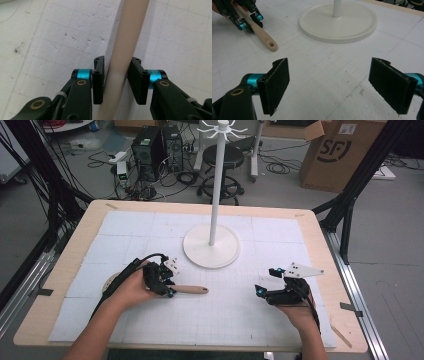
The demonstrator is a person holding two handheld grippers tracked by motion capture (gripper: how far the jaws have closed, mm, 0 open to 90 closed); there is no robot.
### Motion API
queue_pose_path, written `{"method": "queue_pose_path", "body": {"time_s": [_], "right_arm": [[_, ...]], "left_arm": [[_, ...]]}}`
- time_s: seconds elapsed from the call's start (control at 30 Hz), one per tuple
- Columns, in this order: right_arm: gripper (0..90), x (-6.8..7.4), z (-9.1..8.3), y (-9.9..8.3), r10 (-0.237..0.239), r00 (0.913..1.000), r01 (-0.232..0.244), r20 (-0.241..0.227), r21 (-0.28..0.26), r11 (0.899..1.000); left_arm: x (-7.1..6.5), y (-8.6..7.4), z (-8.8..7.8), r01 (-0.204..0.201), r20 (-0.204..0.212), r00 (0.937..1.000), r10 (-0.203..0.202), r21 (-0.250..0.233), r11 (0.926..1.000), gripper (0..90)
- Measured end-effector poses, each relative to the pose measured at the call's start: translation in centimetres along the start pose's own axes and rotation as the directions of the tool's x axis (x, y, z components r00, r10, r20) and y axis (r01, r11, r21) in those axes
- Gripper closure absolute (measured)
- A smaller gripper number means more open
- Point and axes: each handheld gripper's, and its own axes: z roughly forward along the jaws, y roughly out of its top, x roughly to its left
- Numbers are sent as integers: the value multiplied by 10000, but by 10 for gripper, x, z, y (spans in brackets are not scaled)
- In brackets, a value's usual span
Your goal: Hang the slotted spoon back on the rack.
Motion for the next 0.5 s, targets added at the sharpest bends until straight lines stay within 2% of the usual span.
{"method": "queue_pose_path", "body": {"time_s": [0.1,0.17,0.2,0.37,0.5], "right_arm": [[159,1,0,0,4,10000,-4,-20,32,10000],[159,1,0,0,12,10000,-12,-8,36,10000],[159,1,0,0,25,10000,-25,2,61,10000],[160,1,1,0,-14,10000,14,6,93,10000],[160,1,2,0,-47,10000,46,14,114,9999]], "left_arm": [[-1,0,0,-193,35,9998,193,11,9998,687],[-2,0,-1,-471,-56,9989,471,15,9989,703],[-2,1,-2,-482,-103,9988,483,93,9988,714],[1,0,-13,-186,18,9998,186,-337,9993,741],[0,0,-23,-169,3,9999,170,-800,9967,743]]}}
